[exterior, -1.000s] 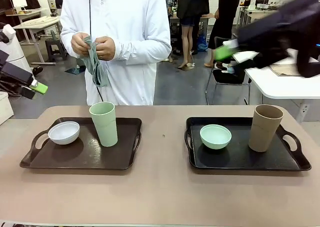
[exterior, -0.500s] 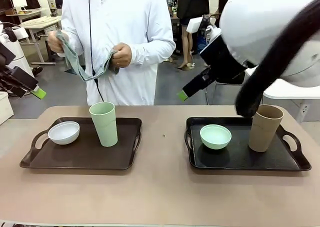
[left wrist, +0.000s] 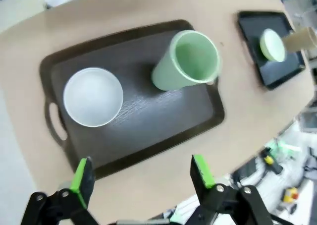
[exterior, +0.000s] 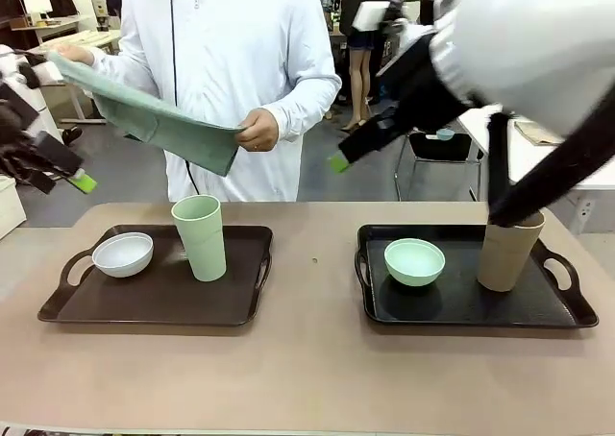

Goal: Set up a tray with a mat and arrange the tableware.
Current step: Pick up the Picnic Bowl and Reusable plastic cup from the Handle tray in front of the human's position and hold them in the air.

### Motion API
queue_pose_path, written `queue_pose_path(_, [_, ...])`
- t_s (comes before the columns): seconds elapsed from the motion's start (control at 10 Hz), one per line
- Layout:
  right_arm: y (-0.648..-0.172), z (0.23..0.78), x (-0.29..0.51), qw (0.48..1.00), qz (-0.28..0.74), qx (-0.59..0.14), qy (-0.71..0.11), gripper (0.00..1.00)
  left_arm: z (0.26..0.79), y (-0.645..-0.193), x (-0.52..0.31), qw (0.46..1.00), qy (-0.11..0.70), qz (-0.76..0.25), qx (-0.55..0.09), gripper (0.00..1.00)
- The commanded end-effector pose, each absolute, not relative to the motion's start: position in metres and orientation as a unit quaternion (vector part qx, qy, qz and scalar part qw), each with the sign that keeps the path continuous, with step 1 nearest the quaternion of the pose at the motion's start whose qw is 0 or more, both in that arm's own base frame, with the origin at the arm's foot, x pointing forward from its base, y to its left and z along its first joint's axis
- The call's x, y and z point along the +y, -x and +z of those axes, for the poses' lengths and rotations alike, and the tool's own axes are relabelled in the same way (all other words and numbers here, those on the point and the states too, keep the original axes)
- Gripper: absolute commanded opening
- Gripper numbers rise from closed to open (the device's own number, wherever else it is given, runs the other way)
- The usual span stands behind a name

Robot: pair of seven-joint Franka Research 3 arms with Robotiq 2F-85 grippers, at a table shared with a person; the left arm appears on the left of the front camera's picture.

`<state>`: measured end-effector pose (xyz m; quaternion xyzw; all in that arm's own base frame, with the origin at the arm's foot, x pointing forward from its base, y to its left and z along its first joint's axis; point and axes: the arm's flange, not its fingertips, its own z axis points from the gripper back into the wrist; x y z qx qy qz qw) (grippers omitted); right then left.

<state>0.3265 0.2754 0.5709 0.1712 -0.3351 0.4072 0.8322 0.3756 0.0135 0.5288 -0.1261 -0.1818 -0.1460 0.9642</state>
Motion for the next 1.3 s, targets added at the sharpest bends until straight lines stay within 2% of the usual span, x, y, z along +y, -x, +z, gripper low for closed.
queue_pose_path(0.0, [-0.412, 0.541, 0.362, 0.803, 0.444, -0.387, -0.089, 1.0, 0.508, -0.436, -0.002, 0.988, 0.088, -0.086, -0.096, 1.0])
queue_pose_path(0.1, [-0.432, 0.523, 0.402, 0.757, 0.512, -0.396, -0.089, 1.0, 0.492, -0.444, 0.0, 0.991, 0.085, -0.071, -0.072, 1.0])
queue_pose_path(0.2, [-0.452, 0.509, 0.434, 0.705, 0.574, -0.377, -0.177, 1.0, 0.476, -0.456, 0.006, 0.994, 0.083, -0.051, -0.052, 1.0])
queue_pose_path(0.3, [-0.464, 0.493, 0.452, 0.615, 0.671, -0.28, -0.306, 1.0, 0.46, -0.472, 0.011, 0.993, 0.105, -0.025, -0.037, 1.0])
queue_pose_path(0.4, [-0.464, 0.48, 0.45, 0.659, 0.654, -0.155, -0.338, 1.0, 0.456, -0.472, 0.015, 0.985, 0.142, -0.04, -0.087, 1.0])
queue_pose_path(0.5, [-0.426, 0.489, 0.45, 0.724, 0.559, -0.372, -0.159, 1.0, 0.451, -0.46, 0.003, 0.993, 0.089, -0.052, -0.057, 1.0])
queue_pose_path(0.9, [-0.426, 0.489, 0.45, 0.724, 0.559, -0.372, -0.159, 1.0, 0.451, -0.46, 0.003, 0.993, 0.089, -0.052, -0.057, 1.0])
queue_pose_path(1.0, [-0.438, 0.489, 0.448, 0.708, 0.569, -0.377, -0.18, 1.0, 0.451, -0.46, 0.003, 0.993, 0.089, -0.052, -0.057, 1.0])
queue_pose_path(1.1, [-0.459, 0.469, 0.441, 0.661, 0.597, -0.375, -0.258, 1.0, 0.452, -0.466, 0.001, 0.992, 0.099, -0.052, -0.058, 1.0])
queue_pose_path(1.2, [-0.477, 0.445, 0.429, 0.61, 0.637, -0.363, -0.3, 1.0, 0.44, -0.476, 0.002, 0.992, 0.106, -0.053, -0.044, 1.0])
